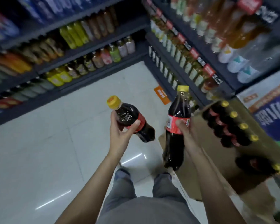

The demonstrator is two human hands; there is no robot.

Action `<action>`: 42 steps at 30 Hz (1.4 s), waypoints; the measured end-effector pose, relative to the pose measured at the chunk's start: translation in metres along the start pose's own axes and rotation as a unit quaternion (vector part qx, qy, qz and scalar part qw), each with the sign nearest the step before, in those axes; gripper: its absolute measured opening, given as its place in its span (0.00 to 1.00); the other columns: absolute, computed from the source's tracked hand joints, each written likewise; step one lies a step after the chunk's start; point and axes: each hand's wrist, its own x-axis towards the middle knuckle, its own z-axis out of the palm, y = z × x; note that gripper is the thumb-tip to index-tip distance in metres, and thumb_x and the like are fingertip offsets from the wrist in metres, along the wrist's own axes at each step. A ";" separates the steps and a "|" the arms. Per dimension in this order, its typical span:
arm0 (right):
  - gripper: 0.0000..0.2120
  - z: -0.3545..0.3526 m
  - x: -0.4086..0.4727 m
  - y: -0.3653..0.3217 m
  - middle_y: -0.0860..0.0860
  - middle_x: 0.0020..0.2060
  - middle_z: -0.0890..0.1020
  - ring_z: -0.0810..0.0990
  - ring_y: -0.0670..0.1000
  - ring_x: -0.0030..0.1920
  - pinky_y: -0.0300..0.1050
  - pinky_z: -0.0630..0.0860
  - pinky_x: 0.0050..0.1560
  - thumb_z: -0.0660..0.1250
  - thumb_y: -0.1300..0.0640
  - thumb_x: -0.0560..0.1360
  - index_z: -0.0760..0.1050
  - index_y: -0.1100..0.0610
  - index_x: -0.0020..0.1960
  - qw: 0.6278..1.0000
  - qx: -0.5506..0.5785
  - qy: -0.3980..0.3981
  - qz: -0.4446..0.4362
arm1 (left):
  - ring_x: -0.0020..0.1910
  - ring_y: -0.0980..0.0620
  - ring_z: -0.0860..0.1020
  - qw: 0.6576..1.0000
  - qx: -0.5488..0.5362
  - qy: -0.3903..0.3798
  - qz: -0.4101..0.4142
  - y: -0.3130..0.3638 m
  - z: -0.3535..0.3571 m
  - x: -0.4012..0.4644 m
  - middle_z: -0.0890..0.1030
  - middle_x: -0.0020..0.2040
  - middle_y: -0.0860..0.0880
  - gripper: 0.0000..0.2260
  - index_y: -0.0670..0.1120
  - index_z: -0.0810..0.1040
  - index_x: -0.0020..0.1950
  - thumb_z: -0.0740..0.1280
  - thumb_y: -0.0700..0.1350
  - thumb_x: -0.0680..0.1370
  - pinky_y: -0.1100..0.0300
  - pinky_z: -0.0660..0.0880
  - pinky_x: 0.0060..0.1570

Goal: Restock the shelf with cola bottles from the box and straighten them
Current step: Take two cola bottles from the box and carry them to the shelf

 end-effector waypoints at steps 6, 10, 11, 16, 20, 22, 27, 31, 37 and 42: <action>0.17 0.195 0.012 0.004 0.43 0.47 0.80 0.79 0.35 0.42 0.28 0.73 0.42 0.69 0.46 0.65 0.71 0.45 0.52 0.982 -0.113 -0.148 -0.036 | 0.49 0.65 0.77 0.991 -0.024 0.132 0.025 0.003 -0.194 0.024 0.77 0.50 0.55 0.23 0.54 0.70 0.55 0.72 0.52 0.63 0.70 0.73 0.49; 0.18 0.329 0.013 0.018 0.43 0.46 0.79 0.78 0.34 0.42 0.30 0.73 0.43 0.69 0.49 0.65 0.70 0.46 0.53 0.961 -0.165 -0.209 -0.077 | 0.54 0.61 0.77 0.982 0.007 0.184 0.030 0.007 -0.335 0.033 0.78 0.54 0.53 0.28 0.51 0.71 0.60 0.73 0.53 0.62 0.66 0.73 0.55; 0.20 0.360 0.014 0.018 0.44 0.46 0.79 0.78 0.35 0.41 0.30 0.73 0.43 0.71 0.49 0.64 0.69 0.46 0.53 0.953 -0.181 -0.226 -0.086 | 0.54 0.62 0.77 0.979 0.015 0.203 0.029 0.009 -0.368 0.035 0.78 0.54 0.55 0.27 0.51 0.71 0.60 0.72 0.53 0.62 0.67 0.73 0.54; 0.26 0.507 0.020 0.016 0.44 0.45 0.81 0.80 0.39 0.43 0.29 0.72 0.43 0.78 0.49 0.58 0.70 0.45 0.51 0.909 -0.253 -0.304 -0.133 | 0.49 0.63 0.78 0.951 0.035 0.307 0.021 0.015 -0.504 0.050 0.80 0.48 0.59 0.23 0.55 0.74 0.54 0.72 0.53 0.61 0.70 0.72 0.50; 0.27 0.614 0.036 0.009 0.41 0.48 0.80 0.79 0.36 0.46 0.28 0.73 0.43 0.81 0.56 0.61 0.69 0.45 0.53 0.887 -0.256 -0.347 -0.167 | 0.50 0.65 0.77 0.925 0.063 0.374 0.018 0.015 -0.594 0.085 0.80 0.51 0.57 0.28 0.50 0.73 0.58 0.76 0.51 0.61 0.73 0.72 0.50; 0.25 0.670 0.050 0.005 0.41 0.49 0.79 0.78 0.34 0.46 0.30 0.72 0.44 0.78 0.57 0.64 0.68 0.45 0.52 0.893 -0.226 -0.349 -0.173 | 0.48 0.68 0.77 0.912 0.077 0.403 0.021 0.014 -0.638 0.112 0.79 0.51 0.55 0.26 0.48 0.73 0.58 0.79 0.45 0.64 0.74 0.72 0.48; 0.21 0.826 0.101 -0.009 0.42 0.50 0.76 0.75 0.28 0.44 0.22 0.69 0.40 0.74 0.60 0.69 0.66 0.48 0.53 0.906 -0.156 -0.348 -0.185 | 0.45 0.72 0.76 0.874 0.098 0.474 0.042 0.023 -0.748 0.197 0.78 0.48 0.60 0.21 0.54 0.72 0.54 0.77 0.42 0.67 0.76 0.70 0.44; 0.25 0.935 0.131 -0.035 0.38 0.53 0.74 0.72 0.25 0.47 0.20 0.68 0.43 0.75 0.57 0.68 0.66 0.49 0.59 0.894 -0.146 -0.357 -0.228 | 0.48 0.70 0.75 0.864 0.114 0.484 0.083 0.047 -0.829 0.257 0.77 0.50 0.58 0.24 0.48 0.72 0.58 0.76 0.47 0.65 0.77 0.69 0.46; 0.28 1.089 0.151 -0.082 0.38 0.53 0.75 0.73 0.31 0.52 0.25 0.68 0.49 0.74 0.44 0.62 0.68 0.44 0.58 0.874 -0.132 -0.351 -0.310 | 0.55 0.58 0.76 0.836 0.151 0.500 0.169 0.086 -0.964 0.347 0.78 0.56 0.49 0.30 0.42 0.73 0.62 0.78 0.48 0.63 0.68 0.72 0.57; 0.27 1.210 0.152 -0.100 0.43 0.51 0.79 0.77 0.35 0.50 0.26 0.69 0.49 0.79 0.53 0.64 0.70 0.51 0.59 0.857 -0.098 -0.336 -0.378 | 0.60 0.61 0.72 0.837 0.165 0.461 0.245 0.103 -1.068 0.423 0.76 0.60 0.48 0.29 0.42 0.72 0.65 0.78 0.40 0.66 0.74 0.68 0.58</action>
